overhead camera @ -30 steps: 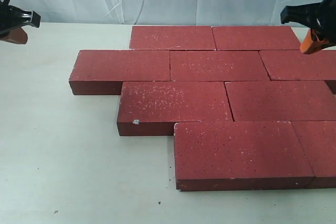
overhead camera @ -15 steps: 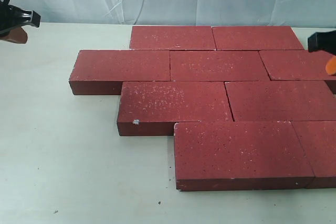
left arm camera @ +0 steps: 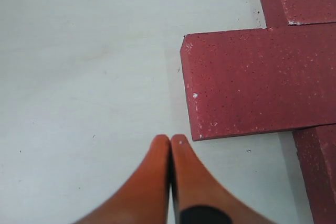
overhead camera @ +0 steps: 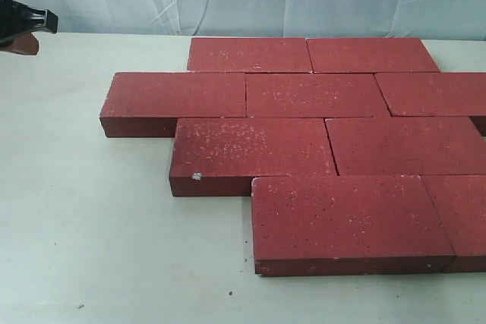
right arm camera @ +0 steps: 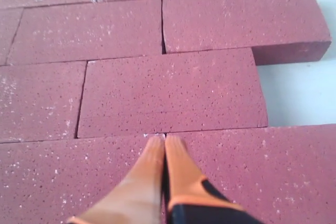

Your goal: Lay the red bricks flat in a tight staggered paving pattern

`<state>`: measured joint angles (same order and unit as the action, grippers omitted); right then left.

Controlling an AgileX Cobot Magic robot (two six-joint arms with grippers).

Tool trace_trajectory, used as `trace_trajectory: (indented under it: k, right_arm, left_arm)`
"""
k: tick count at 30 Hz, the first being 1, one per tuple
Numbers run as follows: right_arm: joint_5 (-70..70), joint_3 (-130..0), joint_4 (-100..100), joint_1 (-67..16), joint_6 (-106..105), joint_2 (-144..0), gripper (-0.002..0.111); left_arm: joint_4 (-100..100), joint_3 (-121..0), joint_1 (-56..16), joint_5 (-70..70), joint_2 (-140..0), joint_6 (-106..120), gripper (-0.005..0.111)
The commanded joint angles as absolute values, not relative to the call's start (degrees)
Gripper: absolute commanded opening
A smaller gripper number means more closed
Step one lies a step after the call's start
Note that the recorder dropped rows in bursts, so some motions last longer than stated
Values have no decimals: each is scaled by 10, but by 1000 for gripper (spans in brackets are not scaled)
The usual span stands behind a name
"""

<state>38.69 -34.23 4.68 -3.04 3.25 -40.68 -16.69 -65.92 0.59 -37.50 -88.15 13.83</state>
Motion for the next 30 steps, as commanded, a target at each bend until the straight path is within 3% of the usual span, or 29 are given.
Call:
trace_trajectory:
  k: [1,16,30]
  right_arm:
    - [387,-340,45,-27,30,-361,-1]
    - [383,-340,44,-31,30,-312,-1]
    - [383,-340,15,-31,30,-114,-1]
  left_arm:
    - [-167,-657,4,-369,-877,139,0]
    - [-167,-657,4,-369,-877,139,0]
    - [-167,-657,4,-369,-877,139,0]
